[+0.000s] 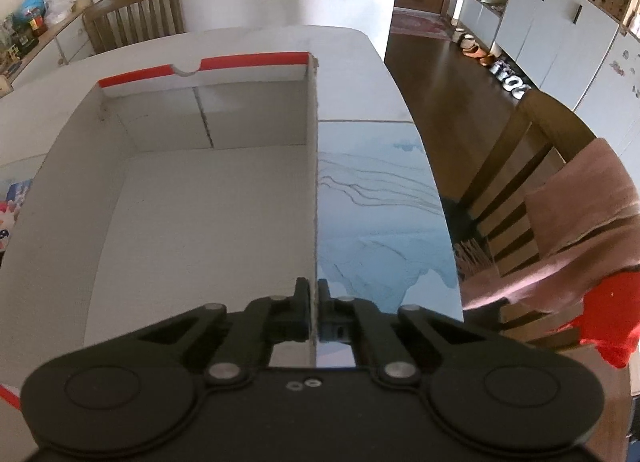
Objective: Organize objects
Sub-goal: 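Close the left gripper on the pink plush toy, then lift the plush toy with the left gripper toward the cardboard box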
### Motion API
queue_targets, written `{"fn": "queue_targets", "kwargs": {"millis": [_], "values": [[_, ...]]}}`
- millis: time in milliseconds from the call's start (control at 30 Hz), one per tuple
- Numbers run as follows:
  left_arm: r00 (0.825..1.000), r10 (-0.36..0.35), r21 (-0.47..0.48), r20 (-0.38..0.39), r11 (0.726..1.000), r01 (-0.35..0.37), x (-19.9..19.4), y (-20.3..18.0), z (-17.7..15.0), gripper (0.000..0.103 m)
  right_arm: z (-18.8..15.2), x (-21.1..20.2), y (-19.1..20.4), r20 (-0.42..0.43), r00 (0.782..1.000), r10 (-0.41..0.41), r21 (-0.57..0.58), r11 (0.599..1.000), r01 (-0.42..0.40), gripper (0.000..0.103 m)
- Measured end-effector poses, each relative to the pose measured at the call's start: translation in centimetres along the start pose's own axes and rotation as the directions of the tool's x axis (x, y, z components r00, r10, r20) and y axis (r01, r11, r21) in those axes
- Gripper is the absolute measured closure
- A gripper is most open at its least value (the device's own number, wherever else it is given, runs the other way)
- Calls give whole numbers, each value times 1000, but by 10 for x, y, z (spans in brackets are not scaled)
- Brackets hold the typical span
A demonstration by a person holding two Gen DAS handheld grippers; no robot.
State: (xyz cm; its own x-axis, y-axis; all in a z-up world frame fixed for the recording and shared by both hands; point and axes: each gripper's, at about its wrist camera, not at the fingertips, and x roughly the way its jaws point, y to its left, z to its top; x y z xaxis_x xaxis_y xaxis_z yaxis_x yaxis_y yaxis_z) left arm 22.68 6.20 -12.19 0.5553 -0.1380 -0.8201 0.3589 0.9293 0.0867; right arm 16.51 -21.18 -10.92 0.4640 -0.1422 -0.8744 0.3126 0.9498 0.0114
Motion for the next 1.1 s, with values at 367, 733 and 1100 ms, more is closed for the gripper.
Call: {"fn": "queue_targets", "kwargs": {"millis": [367, 733, 1100], "values": [[993, -95, 5, 72, 995, 95, -51, -11, 0, 30, -14, -8, -8, -5, 1000, -8, 24, 1000, 8, 102], [966, -188, 119, 175, 978, 169, -104, -47, 13, 30, -18, -13, -2, 5, 1000, -6, -3, 1000, 6, 102], [922, -315, 329, 224, 915, 233, -130, -121, 28, 30, -20, -15, -3, 7, 1000, 2, -44, 999, -2, 101]]}}
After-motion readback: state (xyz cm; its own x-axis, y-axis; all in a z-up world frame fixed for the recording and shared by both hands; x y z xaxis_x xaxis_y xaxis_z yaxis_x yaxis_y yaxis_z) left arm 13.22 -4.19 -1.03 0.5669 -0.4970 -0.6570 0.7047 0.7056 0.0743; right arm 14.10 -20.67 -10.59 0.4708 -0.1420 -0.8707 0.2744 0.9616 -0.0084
